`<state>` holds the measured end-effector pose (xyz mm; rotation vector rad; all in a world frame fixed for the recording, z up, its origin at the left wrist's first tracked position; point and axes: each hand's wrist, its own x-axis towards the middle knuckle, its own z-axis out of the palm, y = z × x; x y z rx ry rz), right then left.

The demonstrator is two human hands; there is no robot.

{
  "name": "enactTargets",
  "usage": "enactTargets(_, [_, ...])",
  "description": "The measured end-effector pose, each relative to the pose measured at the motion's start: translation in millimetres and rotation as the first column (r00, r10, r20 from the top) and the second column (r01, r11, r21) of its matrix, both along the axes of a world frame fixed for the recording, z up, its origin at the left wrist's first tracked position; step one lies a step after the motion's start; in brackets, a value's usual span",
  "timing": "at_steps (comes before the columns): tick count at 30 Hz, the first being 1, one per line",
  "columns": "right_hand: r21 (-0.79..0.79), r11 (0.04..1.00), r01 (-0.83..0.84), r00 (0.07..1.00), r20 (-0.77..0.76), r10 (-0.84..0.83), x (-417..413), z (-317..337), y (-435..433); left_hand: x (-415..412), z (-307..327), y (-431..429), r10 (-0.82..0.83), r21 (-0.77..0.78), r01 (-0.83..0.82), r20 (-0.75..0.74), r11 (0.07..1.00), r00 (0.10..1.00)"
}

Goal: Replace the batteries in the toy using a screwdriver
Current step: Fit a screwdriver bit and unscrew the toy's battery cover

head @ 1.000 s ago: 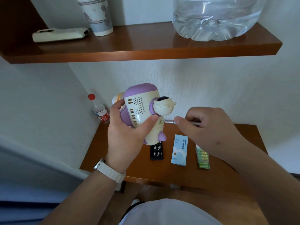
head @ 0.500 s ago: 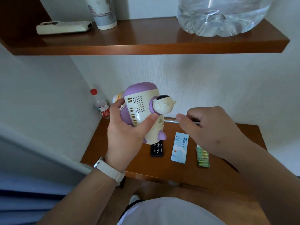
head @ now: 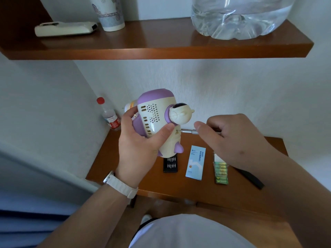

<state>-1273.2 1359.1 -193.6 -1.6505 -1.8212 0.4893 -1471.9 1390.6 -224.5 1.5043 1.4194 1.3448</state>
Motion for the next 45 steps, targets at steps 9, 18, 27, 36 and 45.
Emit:
enactTargets(9, [-0.029,0.999,-0.014,0.998,-0.055,0.012,8,0,1,7,-5,5,-0.025,0.005,0.025,-0.009,1.0,1.0])
enactTargets(18, [-0.09,0.996,-0.004,1.0,0.015,0.005,-1,-14,8,-2,-17,11,-0.007,-0.039,0.006,-0.033,0.999,0.999])
enactTargets(27, [-0.207,0.977,-0.051,0.999,-0.02,0.048,-21,-37,20,-26,-47,20,-0.003,-0.204,0.017,0.068,0.979,0.998])
enactTargets(36, [-0.269,0.958,-0.098,0.978,-0.207,0.042,-63,-63,39,-77,-79,51,0.025,-0.388,0.042,0.165,0.921,0.986])
enactTargets(45, [-0.323,0.946,-0.026,0.961,-0.267,-0.065,-115,-120,68,-144,-108,95,0.043,-0.493,0.019,0.116,0.87,0.992])
